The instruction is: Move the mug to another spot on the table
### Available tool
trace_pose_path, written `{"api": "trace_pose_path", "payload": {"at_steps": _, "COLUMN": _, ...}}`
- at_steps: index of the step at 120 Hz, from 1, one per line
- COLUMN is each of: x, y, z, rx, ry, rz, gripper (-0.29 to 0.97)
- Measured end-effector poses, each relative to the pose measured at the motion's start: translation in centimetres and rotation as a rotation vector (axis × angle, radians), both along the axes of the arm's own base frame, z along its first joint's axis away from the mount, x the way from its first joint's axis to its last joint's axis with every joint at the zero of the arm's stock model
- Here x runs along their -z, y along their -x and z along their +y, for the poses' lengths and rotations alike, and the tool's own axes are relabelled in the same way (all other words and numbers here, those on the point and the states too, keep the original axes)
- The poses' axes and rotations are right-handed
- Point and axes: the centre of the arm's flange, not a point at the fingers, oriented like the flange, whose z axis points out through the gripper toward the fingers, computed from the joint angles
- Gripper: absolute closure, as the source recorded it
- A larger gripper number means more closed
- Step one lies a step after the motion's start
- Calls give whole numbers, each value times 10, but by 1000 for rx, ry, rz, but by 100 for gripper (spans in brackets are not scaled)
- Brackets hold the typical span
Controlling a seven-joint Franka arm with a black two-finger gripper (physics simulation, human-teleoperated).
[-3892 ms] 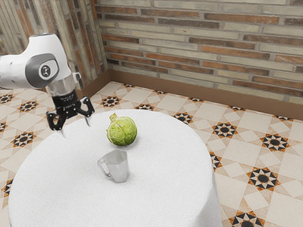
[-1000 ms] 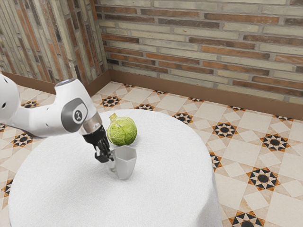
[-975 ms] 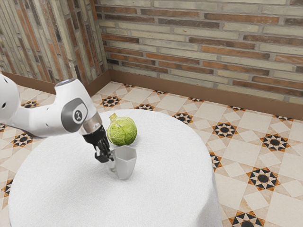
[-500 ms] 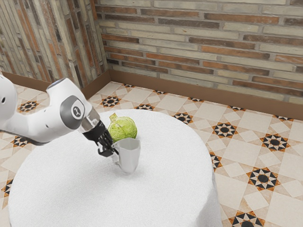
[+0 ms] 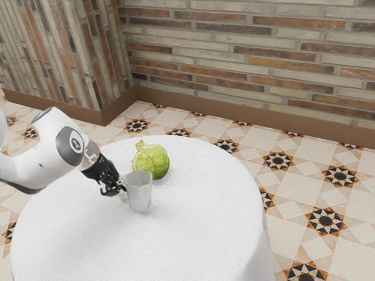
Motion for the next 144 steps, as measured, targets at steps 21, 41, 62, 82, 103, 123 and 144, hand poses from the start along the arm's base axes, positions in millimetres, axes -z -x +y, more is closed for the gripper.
{"api": "trace_pose_path", "payload": {"at_steps": 21, "x": 1, "y": 6, "z": 39, "rx": -36, "ry": -17, "rz": -38, "gripper": 74}}
{"api": "trace_pose_path", "payload": {"at_steps": 41, "x": 3, "y": 9, "z": 58, "rx": -30, "ry": -42, "rz": -62, "gripper": 74}}
{"api": "trace_pose_path", "payload": {"at_steps": 62, "x": 12, "y": 3, "z": 30, "rx": 46, "ry": -36, "rz": -75, "gripper": 74}}
{"api": "trace_pose_path", "payload": {"at_steps": 82, "x": 11, "y": 1, "z": -4, "rx": 139, "ry": -36, "rz": -96, "gripper": 74}}
{"api": "trace_pose_path", "payload": {"at_steps": 103, "x": 8, "y": 26, "z": 0, "rx": 157, "ry": -35, "rz": -104, "gripper": 75}}
{"api": "trace_pose_path", "payload": {"at_steps": 123, "x": 10, "y": 46, "z": 41, "rx": 90, "ry": -43, "rz": -104, "gripper": 75}}
{"api": "trace_pose_path", "payload": {"at_steps": 144, "x": 13, "y": 48, "z": 48, "rx": 100, "ry": -52, "rz": -108, "gripper": 75}}
